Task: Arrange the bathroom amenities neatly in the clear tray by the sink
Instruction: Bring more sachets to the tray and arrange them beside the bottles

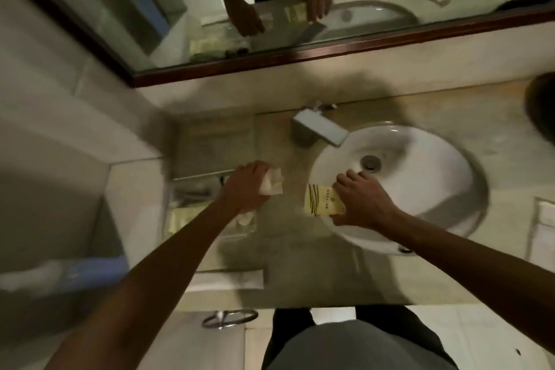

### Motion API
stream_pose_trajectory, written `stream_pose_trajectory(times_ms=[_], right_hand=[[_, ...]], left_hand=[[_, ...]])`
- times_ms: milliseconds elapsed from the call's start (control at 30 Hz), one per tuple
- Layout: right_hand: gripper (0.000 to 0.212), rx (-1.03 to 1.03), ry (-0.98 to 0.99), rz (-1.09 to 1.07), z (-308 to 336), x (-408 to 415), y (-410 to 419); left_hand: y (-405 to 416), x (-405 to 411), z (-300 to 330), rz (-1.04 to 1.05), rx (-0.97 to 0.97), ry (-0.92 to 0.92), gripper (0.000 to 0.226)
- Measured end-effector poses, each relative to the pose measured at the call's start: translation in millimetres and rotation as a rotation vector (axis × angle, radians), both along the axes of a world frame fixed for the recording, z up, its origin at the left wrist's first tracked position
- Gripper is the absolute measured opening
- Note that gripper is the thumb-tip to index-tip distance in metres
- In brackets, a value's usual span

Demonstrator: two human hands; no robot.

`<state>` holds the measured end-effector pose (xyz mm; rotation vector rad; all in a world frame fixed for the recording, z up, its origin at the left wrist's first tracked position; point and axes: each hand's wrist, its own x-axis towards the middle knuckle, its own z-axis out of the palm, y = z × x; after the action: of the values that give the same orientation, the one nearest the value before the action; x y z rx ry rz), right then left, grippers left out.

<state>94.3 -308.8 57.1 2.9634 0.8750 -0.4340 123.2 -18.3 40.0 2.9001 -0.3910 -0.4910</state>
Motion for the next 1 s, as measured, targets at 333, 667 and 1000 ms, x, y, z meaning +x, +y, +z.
stream_pose_trajectory(times_ms=[333, 667, 1000], right_hand=[[0.074, 0.0, 0.038, 0.051, -6, -20, 150], [0.076, -0.041, 0.04, 0.113, -9, -17, 185], [0.079, -0.033, 0.022, 0.133, -29, -2, 254]], left_hand=[[162, -10, -12, 0.013, 0.12, 0.023, 0.076], [184, -9, -36, -0.076, 0.12, -0.19, 0.072], [206, -29, -50, 0.015, 0.003, -0.306, 0.033]])
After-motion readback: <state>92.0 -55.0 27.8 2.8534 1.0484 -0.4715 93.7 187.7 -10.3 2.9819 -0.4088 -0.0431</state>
